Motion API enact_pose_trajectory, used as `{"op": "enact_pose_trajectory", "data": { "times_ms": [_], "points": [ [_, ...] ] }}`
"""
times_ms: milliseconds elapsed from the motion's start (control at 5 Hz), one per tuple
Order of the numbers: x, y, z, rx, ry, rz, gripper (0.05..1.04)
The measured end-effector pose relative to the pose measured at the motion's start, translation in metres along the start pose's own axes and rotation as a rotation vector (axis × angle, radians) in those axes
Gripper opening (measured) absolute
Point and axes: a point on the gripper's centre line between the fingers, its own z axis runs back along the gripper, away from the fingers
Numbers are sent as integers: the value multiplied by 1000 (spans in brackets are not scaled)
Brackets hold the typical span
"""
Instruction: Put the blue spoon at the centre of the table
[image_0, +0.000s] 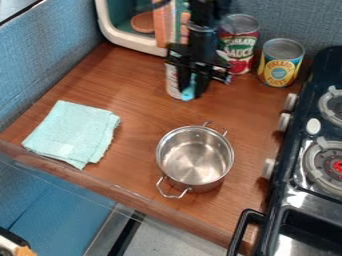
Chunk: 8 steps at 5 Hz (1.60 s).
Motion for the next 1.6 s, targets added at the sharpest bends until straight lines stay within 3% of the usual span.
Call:
{"op": "enact_pose_trajectory", "data": {
  "times_ms": [400,800,1000,1200,1600],
  "points": [
    [-11,32,-10,47,18,60,326],
    [-22,84,-17,133,23,93,326],
    [-30,104,-18,123,40,131,326],
    [-35,104,-22,108,50,116,326],
    [-34,52,-35,76,41,-12,326]
  ]
}}
